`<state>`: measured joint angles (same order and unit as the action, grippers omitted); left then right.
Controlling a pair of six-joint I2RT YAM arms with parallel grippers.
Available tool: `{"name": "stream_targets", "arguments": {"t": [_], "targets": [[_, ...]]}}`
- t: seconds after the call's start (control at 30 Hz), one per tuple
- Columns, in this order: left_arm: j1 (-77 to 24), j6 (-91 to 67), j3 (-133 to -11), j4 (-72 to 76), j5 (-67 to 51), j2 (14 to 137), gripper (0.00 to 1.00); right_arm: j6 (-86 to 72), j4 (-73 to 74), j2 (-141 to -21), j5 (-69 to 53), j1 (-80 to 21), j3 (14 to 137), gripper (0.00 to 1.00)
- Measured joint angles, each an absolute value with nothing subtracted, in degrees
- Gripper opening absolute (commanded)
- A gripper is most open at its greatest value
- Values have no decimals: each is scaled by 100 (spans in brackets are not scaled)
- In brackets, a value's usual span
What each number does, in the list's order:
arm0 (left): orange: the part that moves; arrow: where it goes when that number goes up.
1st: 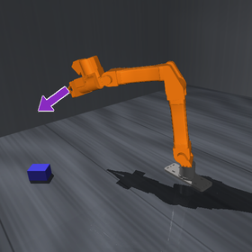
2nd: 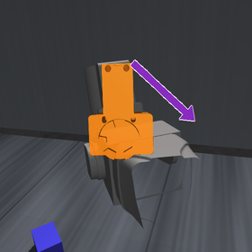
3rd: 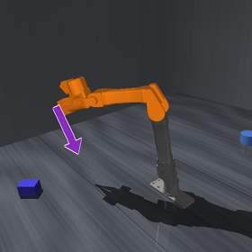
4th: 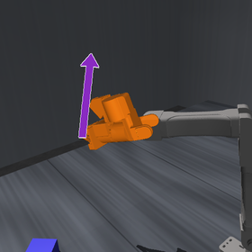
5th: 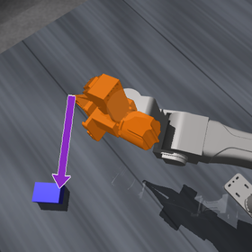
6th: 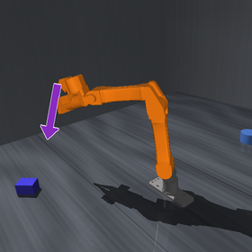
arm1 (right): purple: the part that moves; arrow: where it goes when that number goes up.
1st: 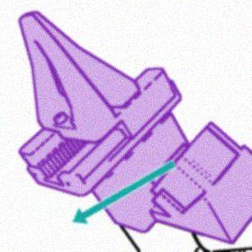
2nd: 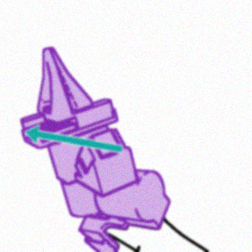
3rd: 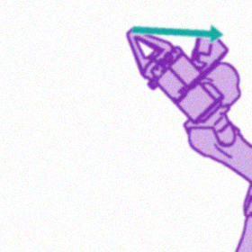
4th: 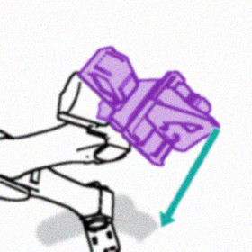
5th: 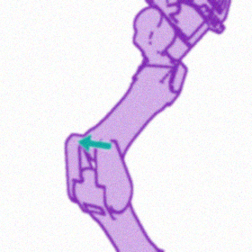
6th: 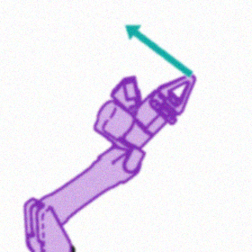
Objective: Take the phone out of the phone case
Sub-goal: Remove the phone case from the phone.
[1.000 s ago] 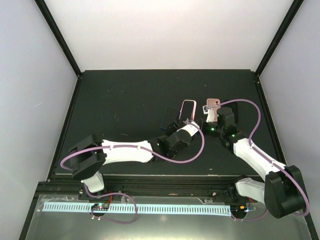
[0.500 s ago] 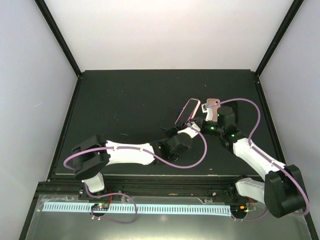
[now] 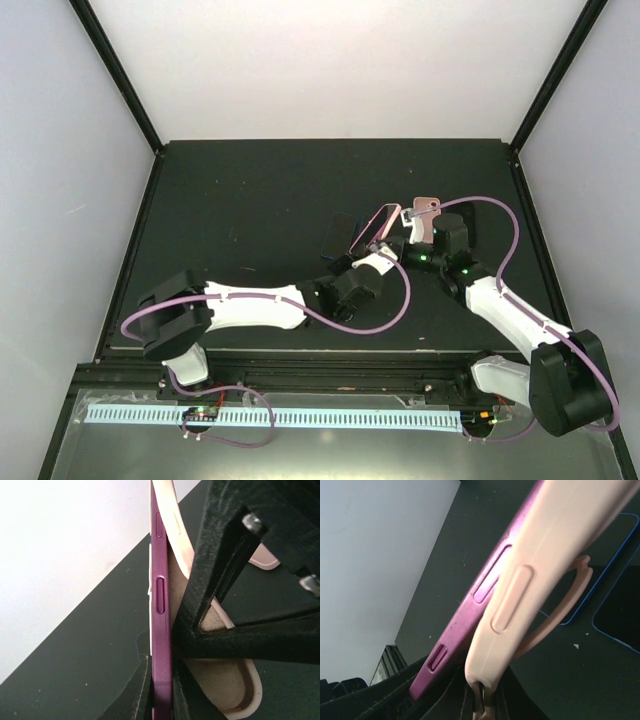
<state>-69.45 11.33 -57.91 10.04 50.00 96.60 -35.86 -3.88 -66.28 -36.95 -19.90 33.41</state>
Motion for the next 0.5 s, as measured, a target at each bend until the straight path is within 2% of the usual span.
{"name": "stream_targets", "arguments": {"t": [0.23, 0.5], "targets": [[-6890, 541, -5507, 663, 4759, 9052, 2, -3275, -301, -6521, -3627, -2130, 3380, 1], [-6707, -154, -5120, 104, 4980, 7983, 2, -2755, 71, -6479, -2158, -1927, 3374, 1]]}}
